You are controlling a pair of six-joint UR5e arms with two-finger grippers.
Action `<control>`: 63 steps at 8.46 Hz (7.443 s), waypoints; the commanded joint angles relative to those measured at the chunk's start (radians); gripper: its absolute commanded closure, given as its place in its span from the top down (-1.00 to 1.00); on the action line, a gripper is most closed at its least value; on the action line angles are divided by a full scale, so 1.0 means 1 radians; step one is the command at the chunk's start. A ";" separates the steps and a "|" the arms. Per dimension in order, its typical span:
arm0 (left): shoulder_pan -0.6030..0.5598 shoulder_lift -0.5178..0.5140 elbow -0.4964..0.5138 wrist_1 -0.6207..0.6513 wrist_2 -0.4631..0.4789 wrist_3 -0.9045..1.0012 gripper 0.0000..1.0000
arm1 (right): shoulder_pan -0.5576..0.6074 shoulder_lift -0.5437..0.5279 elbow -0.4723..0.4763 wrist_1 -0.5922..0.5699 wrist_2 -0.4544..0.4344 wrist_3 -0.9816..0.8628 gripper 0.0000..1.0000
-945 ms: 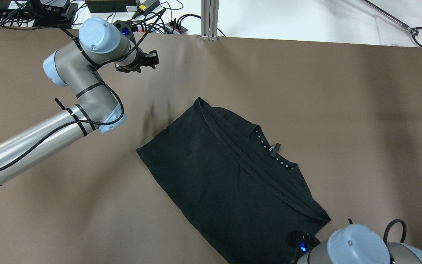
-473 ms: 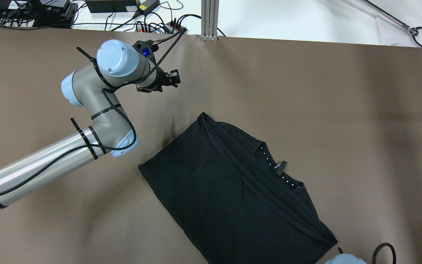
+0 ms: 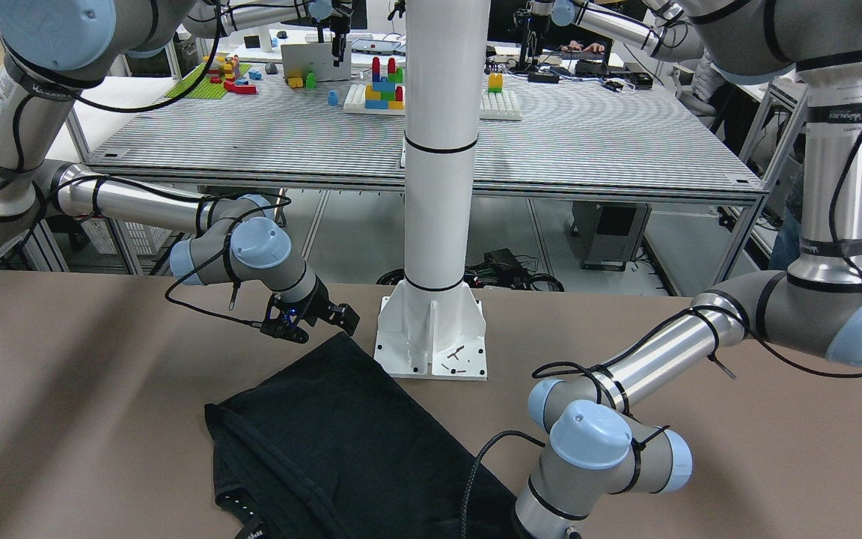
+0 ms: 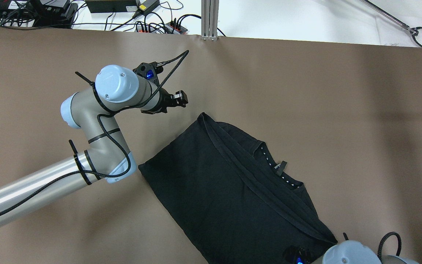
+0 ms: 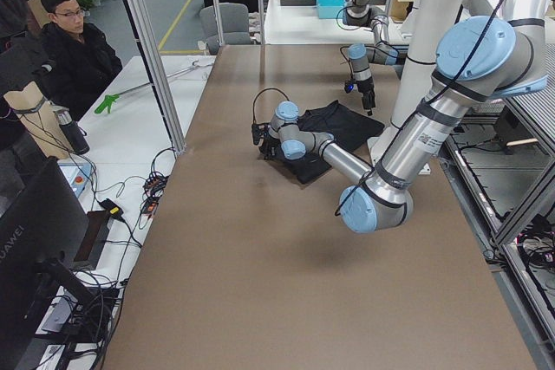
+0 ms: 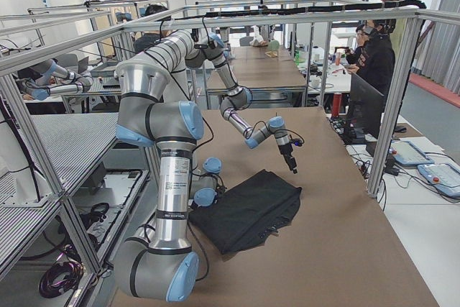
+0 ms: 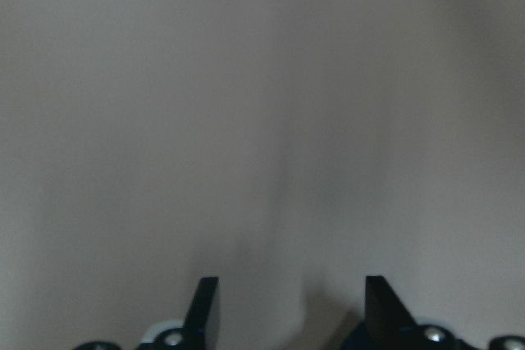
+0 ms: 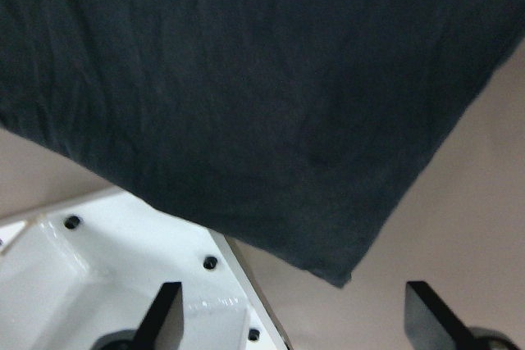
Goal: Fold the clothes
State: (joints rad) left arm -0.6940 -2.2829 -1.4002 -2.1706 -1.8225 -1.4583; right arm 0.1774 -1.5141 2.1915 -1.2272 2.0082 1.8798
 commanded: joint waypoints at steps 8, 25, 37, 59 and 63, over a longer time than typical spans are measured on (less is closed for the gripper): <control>0.109 0.330 -0.307 0.003 0.002 -0.039 0.50 | 0.077 0.034 -0.021 -0.002 -0.336 -0.018 0.90; -0.007 0.261 -0.283 0.211 -0.037 0.070 -1.00 | 0.079 0.046 -0.036 -0.003 -0.370 -0.007 0.90; -0.150 -0.494 0.657 0.006 0.028 0.200 0.89 | 0.145 0.069 -0.041 -0.002 -0.483 -0.016 0.90; -0.140 -0.124 0.156 0.008 0.095 0.170 0.89 | 0.057 0.318 -0.268 -0.198 -0.569 -0.438 -0.07; -0.133 -0.125 0.156 0.008 0.095 0.162 0.89 | 0.059 0.313 -0.265 -0.199 -0.565 -0.442 -1.00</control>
State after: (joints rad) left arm -0.8339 -2.4073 -1.2450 -2.1623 -1.7273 -1.2927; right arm 0.2348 -1.1984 1.9243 -1.4262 1.4408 1.4414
